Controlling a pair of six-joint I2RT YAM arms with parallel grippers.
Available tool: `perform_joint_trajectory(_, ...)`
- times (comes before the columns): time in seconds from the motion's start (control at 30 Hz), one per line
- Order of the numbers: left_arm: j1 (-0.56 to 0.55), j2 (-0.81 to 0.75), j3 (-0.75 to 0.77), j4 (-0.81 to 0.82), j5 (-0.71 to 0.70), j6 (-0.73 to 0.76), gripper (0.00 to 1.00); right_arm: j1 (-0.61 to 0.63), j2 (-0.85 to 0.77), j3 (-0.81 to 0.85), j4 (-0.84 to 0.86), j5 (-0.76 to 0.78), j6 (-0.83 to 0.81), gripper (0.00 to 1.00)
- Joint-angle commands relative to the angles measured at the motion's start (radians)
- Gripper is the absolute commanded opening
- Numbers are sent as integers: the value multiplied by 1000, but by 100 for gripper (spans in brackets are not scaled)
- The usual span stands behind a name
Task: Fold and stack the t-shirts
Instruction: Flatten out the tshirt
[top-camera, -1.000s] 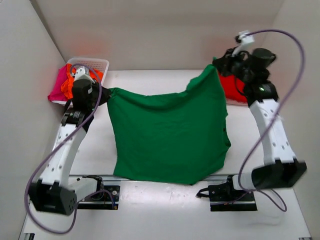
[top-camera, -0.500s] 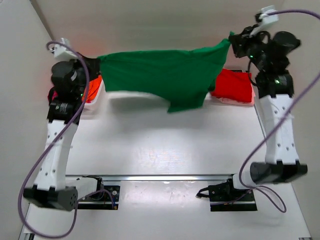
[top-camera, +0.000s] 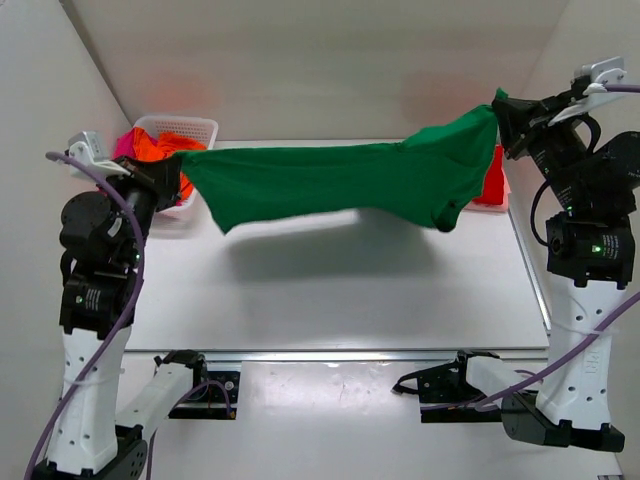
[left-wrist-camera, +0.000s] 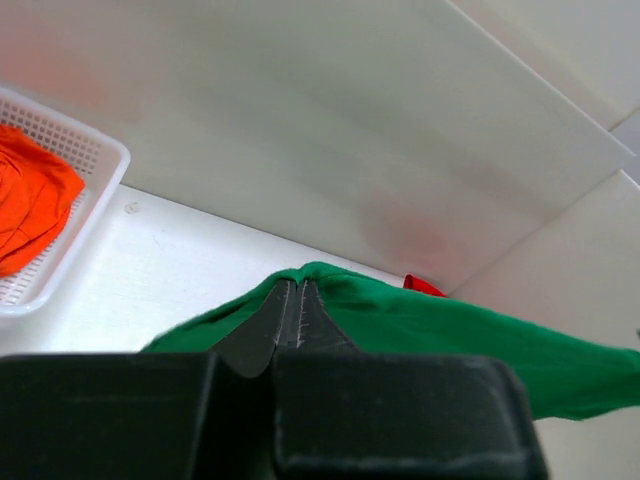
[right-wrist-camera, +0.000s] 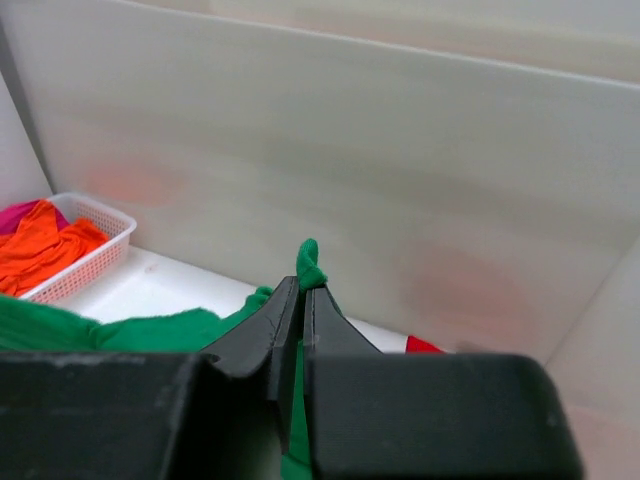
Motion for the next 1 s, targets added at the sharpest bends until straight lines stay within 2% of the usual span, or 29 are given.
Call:
perform_joint_trajectory(0.0, -28, -33, 54, -64, -39, -3, 0, -10, -17, 66, 5, -9, 11, 0)
perform_joint_trajectory(0.23, -25, 45, 94, -24, -42, 10, 0, 30, 147, 326, -49, 8, -15, 0)
perform_joint_trajectory(0.43, 13, 168, 2, 97, -28, 29, 0, 69, 326, 357, -35, 2, -61, 0)
perform_joint_trajectory(0.6, 50, 300, -110, 229, -26, 34, 0, 112, 473, 287, 41, 10, -84, 0)
perform_joint_trajectory(0.77, 84, 536, -165, 338, -28, 37, 0, 149, 737, 299, 78, 7, -111, 0)
perform_joint_trajectory(0.8, 91, 638, -161, 411, -29, 36, 0, 166, 871, 386, 83, -1, -117, 0)
perform_joint_trajectory(0.97, 96, 895, -46, 444, -75, 51, 0, 185, 1235, 674, 8, -33, -110, 0)
